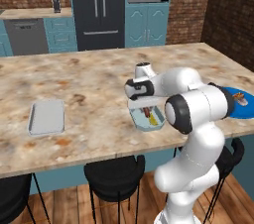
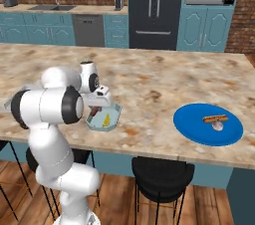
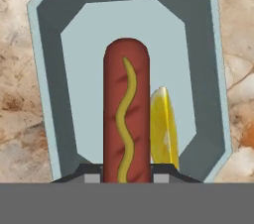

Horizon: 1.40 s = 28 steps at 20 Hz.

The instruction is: Place one cooked food and one vegetable from the large plate to each tupperware container.

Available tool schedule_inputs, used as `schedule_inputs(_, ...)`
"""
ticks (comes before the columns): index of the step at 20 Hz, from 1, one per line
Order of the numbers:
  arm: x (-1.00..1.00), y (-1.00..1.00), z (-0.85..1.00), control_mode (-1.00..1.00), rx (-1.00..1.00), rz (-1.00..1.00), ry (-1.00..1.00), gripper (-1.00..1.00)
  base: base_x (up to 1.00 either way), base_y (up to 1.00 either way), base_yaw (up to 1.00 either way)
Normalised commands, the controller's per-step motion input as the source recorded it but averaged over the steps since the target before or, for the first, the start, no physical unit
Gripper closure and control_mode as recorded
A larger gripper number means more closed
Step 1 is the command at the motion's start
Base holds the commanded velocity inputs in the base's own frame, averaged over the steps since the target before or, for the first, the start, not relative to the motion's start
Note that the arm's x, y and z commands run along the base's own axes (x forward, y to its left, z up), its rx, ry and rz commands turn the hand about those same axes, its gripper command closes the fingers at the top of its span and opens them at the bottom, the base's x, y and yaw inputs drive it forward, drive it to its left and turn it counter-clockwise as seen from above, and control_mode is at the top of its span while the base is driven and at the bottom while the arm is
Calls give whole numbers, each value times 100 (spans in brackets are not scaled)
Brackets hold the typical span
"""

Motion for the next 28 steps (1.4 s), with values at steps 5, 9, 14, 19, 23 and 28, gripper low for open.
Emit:
schedule_inputs(5, 24, 0, -18, -100, 4, 0, 8, 100, 0, 0, 0)
schedule_inputs(9, 14, 0, -29, -100, 0, 1, 2, 100, 0, 0, 0)
schedule_inputs(14, 7, 0, -48, -100, 0, 2, 0, 100, 0, 0, 0)
schedule_inputs(19, 4, 0, -23, -100, 0, 2, 0, 100, 0, 0, 0)
schedule_inputs(23, 0, 0, -7, -100, 0, 0, 1, -100, 0, 0, 0)
schedule_inputs(28, 3, 0, 0, -100, 0, 1, 0, -100, 0, 0, 0)
